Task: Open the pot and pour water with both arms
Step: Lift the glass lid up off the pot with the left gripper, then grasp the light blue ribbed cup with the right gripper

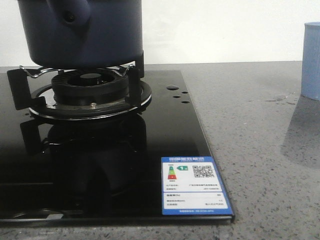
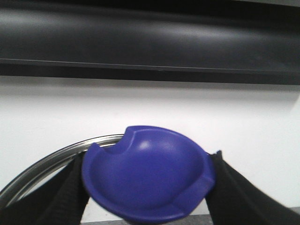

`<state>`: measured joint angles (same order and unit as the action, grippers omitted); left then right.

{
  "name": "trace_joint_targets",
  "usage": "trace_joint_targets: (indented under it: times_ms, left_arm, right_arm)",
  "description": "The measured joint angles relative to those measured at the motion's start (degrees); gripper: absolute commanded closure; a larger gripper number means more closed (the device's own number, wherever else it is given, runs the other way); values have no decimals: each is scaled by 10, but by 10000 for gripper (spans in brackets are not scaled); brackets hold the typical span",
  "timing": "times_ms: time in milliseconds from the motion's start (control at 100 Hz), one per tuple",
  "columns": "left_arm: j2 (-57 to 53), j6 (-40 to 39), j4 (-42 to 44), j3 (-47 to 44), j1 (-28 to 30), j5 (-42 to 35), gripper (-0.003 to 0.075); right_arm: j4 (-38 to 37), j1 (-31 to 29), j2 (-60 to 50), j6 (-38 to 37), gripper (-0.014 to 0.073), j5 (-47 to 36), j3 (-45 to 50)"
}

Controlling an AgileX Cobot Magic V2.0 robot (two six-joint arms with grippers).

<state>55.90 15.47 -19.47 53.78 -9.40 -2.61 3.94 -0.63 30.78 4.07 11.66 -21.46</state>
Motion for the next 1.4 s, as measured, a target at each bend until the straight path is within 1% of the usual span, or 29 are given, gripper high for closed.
trace_joint_targets:
  times_ms: [180,320,640,770,1200,1400]
  left_arm:
    - [-11,0,1,0,23,8,350]
    - [-12,0,2,0,30,14,350]
    - [-12,0,2,0,30,20,350]
    - [-12,0,2,0,30,20,350]
    - [-12,0,2,0,30,21,350]
    - [-12,0,2,0,30,21,350]
  right_arm:
    - [0,1,51,0,61,-30,1]
    - [0,1,94,0,61,-60,1]
    - [0,1,185,0,61,-160,1]
    - [14,1,228,0,61,-199,1]
    - [24,1,332,-1,60,-306,1]
    - [25,1,375,-20,61,-337,-7]
